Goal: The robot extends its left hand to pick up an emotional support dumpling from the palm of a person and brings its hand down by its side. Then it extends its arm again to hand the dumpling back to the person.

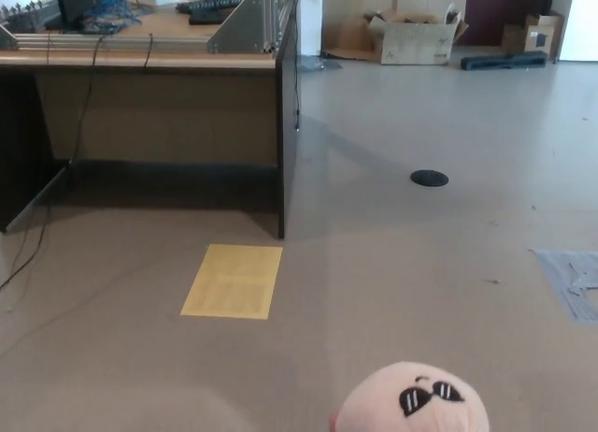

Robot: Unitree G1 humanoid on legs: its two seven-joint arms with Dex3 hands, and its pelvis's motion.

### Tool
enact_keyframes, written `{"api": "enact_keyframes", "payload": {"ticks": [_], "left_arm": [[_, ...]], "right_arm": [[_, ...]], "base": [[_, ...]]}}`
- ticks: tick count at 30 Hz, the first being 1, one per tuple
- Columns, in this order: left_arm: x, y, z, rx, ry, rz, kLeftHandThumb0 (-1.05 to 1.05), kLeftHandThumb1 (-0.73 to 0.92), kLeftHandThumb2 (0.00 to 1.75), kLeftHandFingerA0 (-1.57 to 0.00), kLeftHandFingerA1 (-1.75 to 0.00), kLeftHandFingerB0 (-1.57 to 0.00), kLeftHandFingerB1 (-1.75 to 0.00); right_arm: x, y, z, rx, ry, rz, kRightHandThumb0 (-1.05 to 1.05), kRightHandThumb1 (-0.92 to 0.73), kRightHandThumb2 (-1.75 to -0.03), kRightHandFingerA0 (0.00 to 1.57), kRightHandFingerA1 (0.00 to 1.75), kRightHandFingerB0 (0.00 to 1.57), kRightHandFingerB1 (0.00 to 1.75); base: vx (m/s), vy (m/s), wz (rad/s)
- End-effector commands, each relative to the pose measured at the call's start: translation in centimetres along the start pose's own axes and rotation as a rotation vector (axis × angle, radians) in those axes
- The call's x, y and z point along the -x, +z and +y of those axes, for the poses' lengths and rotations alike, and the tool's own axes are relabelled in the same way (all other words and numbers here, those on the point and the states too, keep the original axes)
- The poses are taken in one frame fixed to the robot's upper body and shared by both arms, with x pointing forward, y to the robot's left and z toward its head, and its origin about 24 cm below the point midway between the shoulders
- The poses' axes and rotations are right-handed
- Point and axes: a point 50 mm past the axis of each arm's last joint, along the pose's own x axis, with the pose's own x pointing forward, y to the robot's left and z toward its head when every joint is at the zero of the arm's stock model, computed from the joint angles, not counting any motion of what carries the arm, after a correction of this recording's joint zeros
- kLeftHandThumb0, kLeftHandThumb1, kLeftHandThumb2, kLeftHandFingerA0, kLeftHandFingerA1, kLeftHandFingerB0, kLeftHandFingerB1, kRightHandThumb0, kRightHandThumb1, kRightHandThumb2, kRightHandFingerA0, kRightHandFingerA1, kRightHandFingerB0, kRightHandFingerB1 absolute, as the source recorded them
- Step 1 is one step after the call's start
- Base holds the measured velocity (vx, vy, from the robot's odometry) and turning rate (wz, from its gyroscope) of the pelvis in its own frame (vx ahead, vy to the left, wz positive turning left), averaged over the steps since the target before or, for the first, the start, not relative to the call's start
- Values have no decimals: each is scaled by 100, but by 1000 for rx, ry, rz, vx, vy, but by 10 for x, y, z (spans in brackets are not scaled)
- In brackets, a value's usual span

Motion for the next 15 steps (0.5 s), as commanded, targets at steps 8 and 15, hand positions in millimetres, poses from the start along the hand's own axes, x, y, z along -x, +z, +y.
{"api": "enact_keyframes", "payload": {"ticks": [8,15], "left_arm": [[15,133,0,267,-327,-382,-9,57,56,-67,-54,-55,-40],[64,279,-63,-58,-532,-749,-30,43,60,-76,-51,-70,-46]], "right_arm": [[-6,31,-11,54,-90,-240,-31,-61,-59,81,57,58,45],[-10,37,-15,53,-101,-258,-31,-61,-59,81,57,58,46]], "base": [[0,0,0],[0,0,0]]}}
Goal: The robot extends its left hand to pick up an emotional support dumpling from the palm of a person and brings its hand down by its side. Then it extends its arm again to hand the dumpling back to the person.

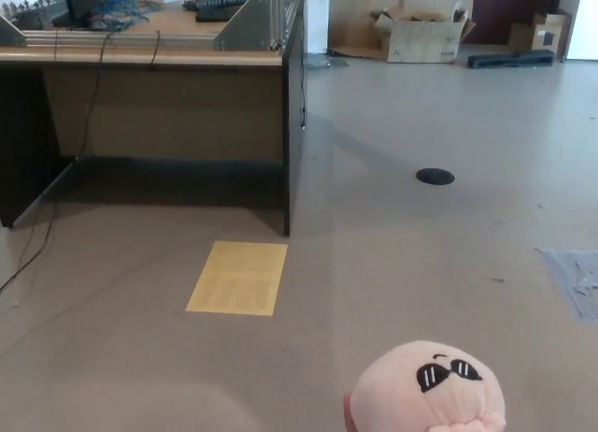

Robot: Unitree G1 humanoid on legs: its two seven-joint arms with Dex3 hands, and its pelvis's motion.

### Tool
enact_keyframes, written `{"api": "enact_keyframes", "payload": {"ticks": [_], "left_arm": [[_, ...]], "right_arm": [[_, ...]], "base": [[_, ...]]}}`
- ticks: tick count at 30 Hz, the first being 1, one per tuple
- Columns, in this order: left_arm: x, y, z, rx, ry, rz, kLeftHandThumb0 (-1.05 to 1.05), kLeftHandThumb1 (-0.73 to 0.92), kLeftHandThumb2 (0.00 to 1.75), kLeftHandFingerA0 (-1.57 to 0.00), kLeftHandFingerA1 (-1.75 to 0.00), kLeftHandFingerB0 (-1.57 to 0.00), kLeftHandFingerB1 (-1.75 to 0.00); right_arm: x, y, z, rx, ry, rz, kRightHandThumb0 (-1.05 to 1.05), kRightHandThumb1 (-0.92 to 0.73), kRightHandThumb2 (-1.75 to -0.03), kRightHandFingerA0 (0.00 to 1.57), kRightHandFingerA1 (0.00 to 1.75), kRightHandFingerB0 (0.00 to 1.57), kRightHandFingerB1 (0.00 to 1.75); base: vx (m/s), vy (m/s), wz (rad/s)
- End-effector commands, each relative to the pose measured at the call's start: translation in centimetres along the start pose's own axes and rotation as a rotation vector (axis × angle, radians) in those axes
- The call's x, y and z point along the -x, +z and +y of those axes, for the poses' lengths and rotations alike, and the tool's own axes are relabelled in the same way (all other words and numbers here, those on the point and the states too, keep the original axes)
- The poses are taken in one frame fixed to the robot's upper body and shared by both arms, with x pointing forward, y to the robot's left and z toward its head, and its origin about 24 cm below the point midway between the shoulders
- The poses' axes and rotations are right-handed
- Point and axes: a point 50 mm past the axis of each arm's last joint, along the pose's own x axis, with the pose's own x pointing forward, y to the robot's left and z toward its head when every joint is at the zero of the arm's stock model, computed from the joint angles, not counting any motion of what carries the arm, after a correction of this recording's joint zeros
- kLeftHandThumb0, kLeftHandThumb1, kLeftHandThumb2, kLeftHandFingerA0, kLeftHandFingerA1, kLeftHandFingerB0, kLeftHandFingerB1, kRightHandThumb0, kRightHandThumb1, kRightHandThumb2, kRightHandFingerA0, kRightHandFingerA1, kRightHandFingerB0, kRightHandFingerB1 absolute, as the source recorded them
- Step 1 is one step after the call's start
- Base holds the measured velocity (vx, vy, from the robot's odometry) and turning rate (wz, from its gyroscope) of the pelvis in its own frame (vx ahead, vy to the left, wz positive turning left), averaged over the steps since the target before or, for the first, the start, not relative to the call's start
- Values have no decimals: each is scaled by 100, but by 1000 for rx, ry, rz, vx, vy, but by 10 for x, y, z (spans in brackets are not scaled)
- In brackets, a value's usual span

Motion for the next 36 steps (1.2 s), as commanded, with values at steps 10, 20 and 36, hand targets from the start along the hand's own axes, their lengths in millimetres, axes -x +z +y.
{"api": "enact_keyframes", "payload": {"ticks": [10,20,36], "left_arm": [[-39,168,-169,-485,-693,-326,-22,43,53,-79,-45,-68,-41],[-25,173,-254,-740,-921,-368,-26,39,57,-74,-50,-71,-46],[1,125,-346,-1068,-1217,-460,-25,44,54,-82,-47,-73,-42]], "right_arm": [[-13,18,-21,31,-66,-111,-30,-61,-58,83,59,59,47],[-14,20,-16,43,-47,-117,-32,-60,-59,82,56,60,46],[-19,26,-16,73,-21,-128,-30,-60,-59,82,54,62,47]], "base": [[0,0,0],[0,0,0],[0,0,0]]}}
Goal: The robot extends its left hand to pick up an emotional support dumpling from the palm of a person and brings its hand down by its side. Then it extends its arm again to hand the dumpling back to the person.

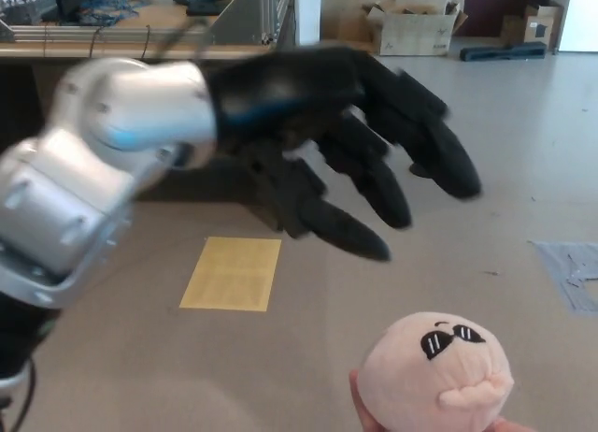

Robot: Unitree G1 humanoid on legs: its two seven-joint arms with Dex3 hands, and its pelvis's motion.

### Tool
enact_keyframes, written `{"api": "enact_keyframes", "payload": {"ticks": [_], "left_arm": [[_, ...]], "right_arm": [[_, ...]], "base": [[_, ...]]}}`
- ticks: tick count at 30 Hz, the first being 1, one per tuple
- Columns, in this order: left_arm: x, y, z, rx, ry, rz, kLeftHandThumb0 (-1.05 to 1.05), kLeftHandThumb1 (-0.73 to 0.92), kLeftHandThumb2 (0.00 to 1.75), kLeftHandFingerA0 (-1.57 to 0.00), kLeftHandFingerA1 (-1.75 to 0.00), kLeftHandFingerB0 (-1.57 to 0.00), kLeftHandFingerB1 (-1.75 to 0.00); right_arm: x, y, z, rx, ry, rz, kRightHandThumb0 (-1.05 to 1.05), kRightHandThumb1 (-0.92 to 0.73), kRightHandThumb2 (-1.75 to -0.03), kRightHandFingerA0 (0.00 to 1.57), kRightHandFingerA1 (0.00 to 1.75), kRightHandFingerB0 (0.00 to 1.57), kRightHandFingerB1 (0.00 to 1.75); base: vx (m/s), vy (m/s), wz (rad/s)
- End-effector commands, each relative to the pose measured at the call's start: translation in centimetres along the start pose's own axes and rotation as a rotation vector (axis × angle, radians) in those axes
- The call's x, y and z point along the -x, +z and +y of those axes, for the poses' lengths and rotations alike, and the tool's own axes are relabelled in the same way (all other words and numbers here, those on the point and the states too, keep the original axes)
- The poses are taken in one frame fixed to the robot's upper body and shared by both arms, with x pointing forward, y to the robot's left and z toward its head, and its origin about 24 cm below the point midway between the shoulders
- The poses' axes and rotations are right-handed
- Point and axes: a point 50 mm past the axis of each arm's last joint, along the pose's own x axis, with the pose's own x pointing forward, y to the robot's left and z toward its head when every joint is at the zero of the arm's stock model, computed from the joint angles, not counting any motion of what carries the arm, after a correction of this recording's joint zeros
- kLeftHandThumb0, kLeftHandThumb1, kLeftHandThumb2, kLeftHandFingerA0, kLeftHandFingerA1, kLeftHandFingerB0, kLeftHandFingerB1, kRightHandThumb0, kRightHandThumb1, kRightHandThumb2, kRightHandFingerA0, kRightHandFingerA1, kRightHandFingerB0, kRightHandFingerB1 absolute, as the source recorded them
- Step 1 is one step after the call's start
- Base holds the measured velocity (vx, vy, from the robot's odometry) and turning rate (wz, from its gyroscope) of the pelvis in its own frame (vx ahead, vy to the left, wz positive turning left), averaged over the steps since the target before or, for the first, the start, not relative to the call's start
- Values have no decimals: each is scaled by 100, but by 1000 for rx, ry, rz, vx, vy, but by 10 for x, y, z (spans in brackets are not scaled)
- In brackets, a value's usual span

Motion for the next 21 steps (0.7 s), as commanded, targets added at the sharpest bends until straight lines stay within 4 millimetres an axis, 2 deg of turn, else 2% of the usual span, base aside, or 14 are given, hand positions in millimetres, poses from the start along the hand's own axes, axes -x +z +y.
{"api": "enact_keyframes", "payload": {"ticks": [1,4,5,8,9,11,12,13,14,18,19,21], "left_arm": [[-5,7,-4,-132,-29,5,-25,44,54,-82,-47,-73,-42],[-5,7,-4,-134,-30,4,-25,44,54,-82,-47,-73,-42],[-9,8,-12,-161,-49,6,-27,43,52,-78,-45,-72,-41],[-11,10,-15,-195,-58,0,-26,43,53,-76,-45,-69,-41],[-13,12,-16,-243,-61,2,-43,36,64,-69,-53,-58,-47],[-14,12,-17,-266,-62,3,-43,36,64,-69,-53,-58,-47],[-20,18,-19,-426,-193,99,-71,41,54,-13,-32,-8,-27],[-22,20,-21,-462,-239,127,-62,36,82,0,-11,0,-11],[-25,21,-23,-491,-287,153,-62,36,82,0,-11,0,-11],[-25,22,-22,-497,-291,159,-62,36,82,0,-11,0,-11],[-29,22,-27,-550,-340,209,-68,41,87,0,0,0,-2],[-31,22,-29,-574,-362,232,-68,41,87,0,0,0,-2]], "right_arm": [[-5,4,-9,20,-12,-16,-30,-60,-59,82,54,62,47],[-5,4,-9,20,-12,-16,-30,-60,-59,82,54,62,47],[-7,6,-6,31,3,-20,-31,-61,-59,80,53,61,47],[-7,6,-4,32,8,-20,-31,-61,-59,78,52,62,46],[-8,7,-4,33,8,-20,-32,-61,-59,76,52,61,46],[-8,7,-4,33,8,-19,-32,-61,-59,76,52,61,46],[-8,8,-4,30,11,-23,-35,-62,-59,73,52,60,46],[-9,8,-5,23,12,-18,-40,-62,-59,71,53,58,45],[-9,8,-5,12,13,-11,-40,-62,-59,71,53,58,45],[-10,8,-5,12,13,-12,-39,-62,-59,71,52,58,46],[-12,11,-5,36,6,-21,-41,-61,-59,75,54,61,46],[-13,11,-5,47,2,-25,-41,-61,-59,75,54,61,46]], "base": [[0,0,0],[0,0,0],[0,0,0],[0,0,0],[0,0,0],[0,0,0],[0,0,0],[0,0,0],[0,0,0],[0,0,0],[0,0,0],[0,0,0]]}}
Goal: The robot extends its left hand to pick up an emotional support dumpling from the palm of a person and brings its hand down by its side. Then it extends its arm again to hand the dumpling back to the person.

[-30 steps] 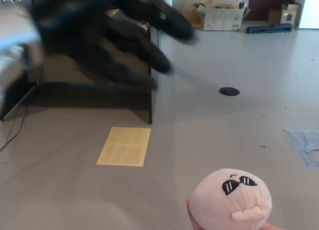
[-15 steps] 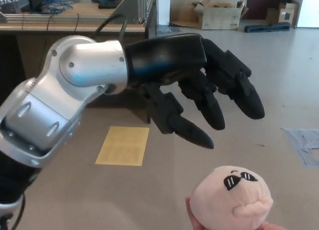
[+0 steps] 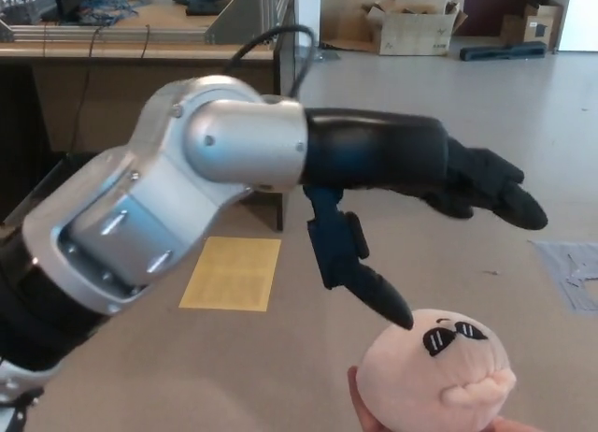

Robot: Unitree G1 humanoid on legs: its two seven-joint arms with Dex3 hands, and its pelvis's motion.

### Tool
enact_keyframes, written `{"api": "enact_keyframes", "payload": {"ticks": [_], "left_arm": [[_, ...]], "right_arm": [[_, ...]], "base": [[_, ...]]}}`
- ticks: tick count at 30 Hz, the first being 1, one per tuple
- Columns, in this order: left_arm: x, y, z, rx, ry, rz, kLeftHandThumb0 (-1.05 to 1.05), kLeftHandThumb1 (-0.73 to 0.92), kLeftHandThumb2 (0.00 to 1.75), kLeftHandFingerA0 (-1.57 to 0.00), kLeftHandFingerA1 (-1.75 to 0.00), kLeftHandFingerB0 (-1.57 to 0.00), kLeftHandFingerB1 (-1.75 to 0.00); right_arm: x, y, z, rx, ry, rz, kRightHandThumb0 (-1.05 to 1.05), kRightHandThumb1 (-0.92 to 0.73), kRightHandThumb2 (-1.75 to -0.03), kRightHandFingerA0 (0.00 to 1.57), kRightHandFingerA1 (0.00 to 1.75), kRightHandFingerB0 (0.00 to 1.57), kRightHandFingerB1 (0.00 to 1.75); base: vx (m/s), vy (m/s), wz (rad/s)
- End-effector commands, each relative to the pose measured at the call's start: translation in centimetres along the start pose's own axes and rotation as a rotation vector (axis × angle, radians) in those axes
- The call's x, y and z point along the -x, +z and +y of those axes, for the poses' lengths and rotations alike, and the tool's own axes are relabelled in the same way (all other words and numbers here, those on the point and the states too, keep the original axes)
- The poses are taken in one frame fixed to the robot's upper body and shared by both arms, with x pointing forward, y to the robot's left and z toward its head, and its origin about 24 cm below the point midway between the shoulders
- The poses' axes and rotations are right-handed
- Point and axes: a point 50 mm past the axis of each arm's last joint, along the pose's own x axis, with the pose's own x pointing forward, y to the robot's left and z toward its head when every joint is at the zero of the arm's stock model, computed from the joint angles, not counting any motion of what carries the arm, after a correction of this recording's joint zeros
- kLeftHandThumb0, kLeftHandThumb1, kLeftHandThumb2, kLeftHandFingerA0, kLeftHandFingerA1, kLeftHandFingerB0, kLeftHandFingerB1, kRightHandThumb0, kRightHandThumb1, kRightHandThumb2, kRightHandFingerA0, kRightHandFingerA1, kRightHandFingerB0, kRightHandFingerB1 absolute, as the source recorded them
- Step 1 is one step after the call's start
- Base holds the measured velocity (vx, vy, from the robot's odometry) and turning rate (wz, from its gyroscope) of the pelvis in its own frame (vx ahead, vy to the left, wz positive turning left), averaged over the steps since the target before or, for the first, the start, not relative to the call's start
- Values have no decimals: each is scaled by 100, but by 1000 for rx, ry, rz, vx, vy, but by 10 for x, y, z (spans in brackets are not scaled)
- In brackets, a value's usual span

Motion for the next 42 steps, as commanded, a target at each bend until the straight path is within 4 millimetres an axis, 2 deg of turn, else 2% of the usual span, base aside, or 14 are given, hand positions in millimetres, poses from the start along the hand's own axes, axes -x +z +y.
{"api": "enact_keyframes", "payload": {"ticks": [1,7,14,19,20,21,22,23,25,28,32,33,34,42], "left_arm": [[-4,4,-3,-177,-139,124,-102,41,69,0,0,0,0],[-9,4,-6,-231,-192,161,-104,42,71,0,0,0,0],[-16,2,-17,-198,-271,180,-103,43,71,0,0,0,0],[-16,1,-18,-199,-277,183,-103,43,71,0,0,0,0],[-17,0,-20,-187,-286,182,-103,43,72,0,0,0,0],[-17,-2,-22,-172,-296,181,-103,43,72,0,0,0,0],[-17,-4,-25,-153,-305,179,-104,43,72,0,0,0,0],[-17,-5,-28,-141,-312,175,-104,43,72,0,0,0,0],[-19,-5,-32,-144,-343,173,-105,46,72,0,0,0,0],[-22,-6,-35,-149,-340,174,-105,46,72,0,0,0,0],[-25,-7,-38,-144,-319,169,-105,46,72,0,0,0,0],[-25,-6,-39,-145,-318,169,-105,46,72,0,0,0,0],[-26,-6,-40,-154,-315,166,-101,54,58,0,0,0,0],[-31,-5,-49,-157,-265,129,-105,52,58,0,0,0,0]], "right_arm": [[-8,6,-10,33,-25,-9,-39,-60,-59,76,55,61,46],[-10,8,-10,43,-26,-12,-36,-59,-58,76,53,62,46],[-14,10,-9,32,-7,7,-37,-61,-58,75,54,58,43],[-14,10,-9,32,-6,1,-37,-61,-58,75,54,58,43],[-14,10,-10,39,-1,1,-44,-50,-79,65,61,50,54],[-15,10,-11,47,6,0,-44,-50,-79,65,61,50,54],[-15,11,-11,53,6,1,-44,-50,-78,64,60,49,53],[-16,11,-11,60,6,4,-38,-61,-57,66,47,51,40],[-16,11,-10,69,11,16,-38,-62,-57,63,45,50,39],[-17,12,-11,50,12,2,-36,-60,-57,71,49,55,42],[-18,16,-13,36,9,-21,-37,-60,-57,71,48,59,43],[-18,16,-13,37,11,-23,-42,-60,-58,68,46,59,42],[-18,16,-13,40,15,-22,-40,-49,-91,65,65,50,57],[-21,17,-15,19,16,1,-41,-50,-90,67,65,52,57]], "base": [[0,0,0],[0,0,0],[0,0,0],[0,0,0],[0,0,0],[0,0,0],[0,0,0],[0,0,0],[0,0,0],[0,0,0],[0,0,0],[0,0,0],[0,0,0],[0,0,0]]}}
